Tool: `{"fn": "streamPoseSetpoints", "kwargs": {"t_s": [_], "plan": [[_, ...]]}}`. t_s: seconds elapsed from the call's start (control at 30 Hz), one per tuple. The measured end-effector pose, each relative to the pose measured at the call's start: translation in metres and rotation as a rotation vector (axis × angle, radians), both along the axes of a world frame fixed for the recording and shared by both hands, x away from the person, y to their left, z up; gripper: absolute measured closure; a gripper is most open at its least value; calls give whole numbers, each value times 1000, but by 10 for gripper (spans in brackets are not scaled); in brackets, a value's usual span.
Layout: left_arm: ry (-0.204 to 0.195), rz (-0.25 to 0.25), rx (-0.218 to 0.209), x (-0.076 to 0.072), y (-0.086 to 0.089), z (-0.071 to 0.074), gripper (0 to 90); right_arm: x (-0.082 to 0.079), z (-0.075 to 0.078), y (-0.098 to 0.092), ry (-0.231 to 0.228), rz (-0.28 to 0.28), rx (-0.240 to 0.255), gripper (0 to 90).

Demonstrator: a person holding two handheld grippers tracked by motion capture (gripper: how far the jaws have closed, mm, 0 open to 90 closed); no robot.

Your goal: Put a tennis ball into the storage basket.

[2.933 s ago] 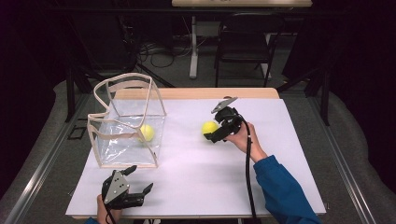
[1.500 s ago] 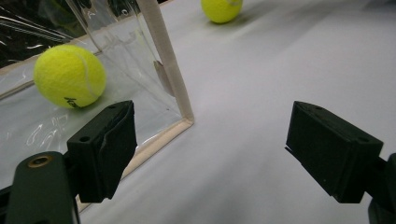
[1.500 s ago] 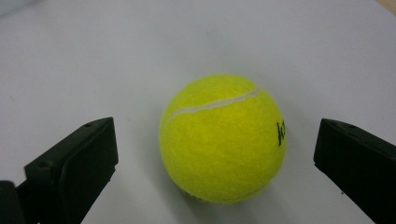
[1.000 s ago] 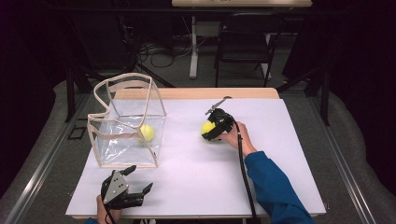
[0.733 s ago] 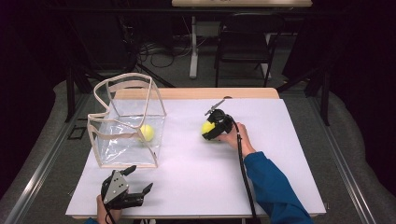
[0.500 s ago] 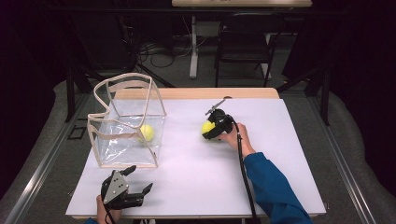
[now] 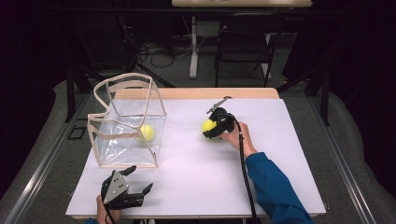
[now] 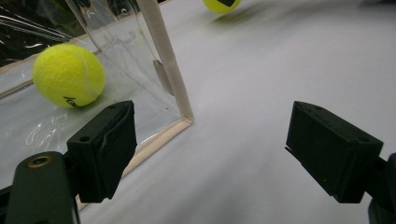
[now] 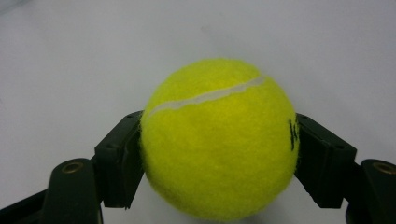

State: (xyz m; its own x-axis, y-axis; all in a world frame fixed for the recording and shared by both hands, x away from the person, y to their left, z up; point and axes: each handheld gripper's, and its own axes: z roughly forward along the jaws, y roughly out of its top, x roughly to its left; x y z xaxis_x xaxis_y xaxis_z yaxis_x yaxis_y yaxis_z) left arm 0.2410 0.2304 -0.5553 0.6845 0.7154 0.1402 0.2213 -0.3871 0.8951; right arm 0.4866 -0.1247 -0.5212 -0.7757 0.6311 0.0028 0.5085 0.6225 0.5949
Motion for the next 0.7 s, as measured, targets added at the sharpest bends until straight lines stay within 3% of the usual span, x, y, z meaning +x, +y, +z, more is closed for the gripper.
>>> {"fn": "streamPoseSetpoints", "kwargs": {"t_s": [0.7], "plan": [[-1, 1, 1, 0, 0, 0, 160, -7, 21, -3, -47, 9, 46, 259]]}}
